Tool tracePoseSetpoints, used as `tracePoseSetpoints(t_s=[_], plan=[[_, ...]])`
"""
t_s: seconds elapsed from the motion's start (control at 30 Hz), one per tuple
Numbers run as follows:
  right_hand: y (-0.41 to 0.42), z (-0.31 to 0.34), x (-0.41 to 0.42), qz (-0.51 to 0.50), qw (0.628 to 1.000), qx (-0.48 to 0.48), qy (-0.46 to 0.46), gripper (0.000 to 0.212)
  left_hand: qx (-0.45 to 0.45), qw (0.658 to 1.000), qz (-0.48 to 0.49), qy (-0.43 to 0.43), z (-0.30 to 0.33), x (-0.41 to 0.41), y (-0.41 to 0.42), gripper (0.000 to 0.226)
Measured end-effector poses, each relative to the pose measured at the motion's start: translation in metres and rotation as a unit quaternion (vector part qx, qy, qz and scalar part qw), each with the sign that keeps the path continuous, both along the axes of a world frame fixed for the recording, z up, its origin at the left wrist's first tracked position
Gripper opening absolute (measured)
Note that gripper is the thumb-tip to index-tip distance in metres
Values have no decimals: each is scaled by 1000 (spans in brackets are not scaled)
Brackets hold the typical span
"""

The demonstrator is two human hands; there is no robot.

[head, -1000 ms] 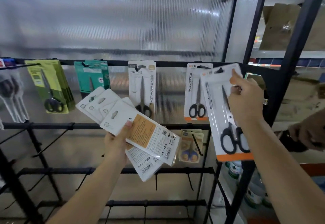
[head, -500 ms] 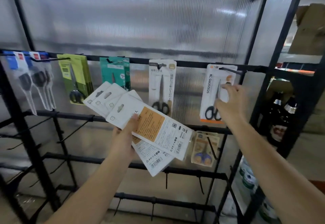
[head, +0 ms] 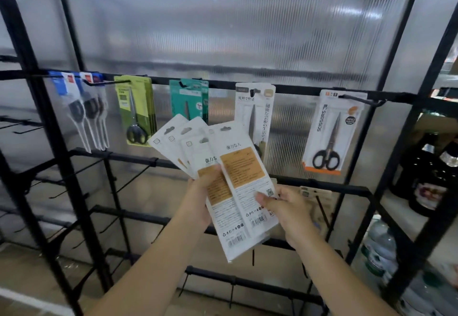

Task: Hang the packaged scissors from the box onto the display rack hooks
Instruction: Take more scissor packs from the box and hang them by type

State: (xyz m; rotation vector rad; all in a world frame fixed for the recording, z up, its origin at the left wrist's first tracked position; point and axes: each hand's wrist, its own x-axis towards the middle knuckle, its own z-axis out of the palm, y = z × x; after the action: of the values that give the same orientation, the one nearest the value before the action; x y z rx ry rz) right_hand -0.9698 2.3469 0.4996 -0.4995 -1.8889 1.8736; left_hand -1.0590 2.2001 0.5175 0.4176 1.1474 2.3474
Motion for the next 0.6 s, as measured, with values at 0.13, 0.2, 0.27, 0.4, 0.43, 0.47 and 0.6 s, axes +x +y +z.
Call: tracePoseSetpoints(t_s=[0.13, 0.2, 0.27, 0.4, 0.43, 0.47, 0.6], plan=[[-7, -6, -2, -19, 998, -52, 18, 15, 1, 999, -33, 25, -6, 2, -4, 57], [-9, -9, -1, -11, 999, -43, 15, 18, 2, 999, -22, 37, -9, 4, -4, 53], [-11, -11, 1, 6, 1000, -24, 7, 19, -11, 998, 23, 52, -11, 6, -5, 45], [-18, -13, 7, 69, 997, -16, 11, 38, -44, 991, 99, 82, -11, 9, -3, 29], [-20, -14, 8, 82, 996, -29, 18, 45, -50, 987, 124, 89, -10, 9, -3, 29], [-23, -13, 8, 92, 994, -44, 31, 48, -50, 984, 143, 99, -10, 8, -2, 32], [-31, -10, 8, 91, 994, 18, 56, 35, -62, 973, 165, 148, -8, 7, -1, 55]])
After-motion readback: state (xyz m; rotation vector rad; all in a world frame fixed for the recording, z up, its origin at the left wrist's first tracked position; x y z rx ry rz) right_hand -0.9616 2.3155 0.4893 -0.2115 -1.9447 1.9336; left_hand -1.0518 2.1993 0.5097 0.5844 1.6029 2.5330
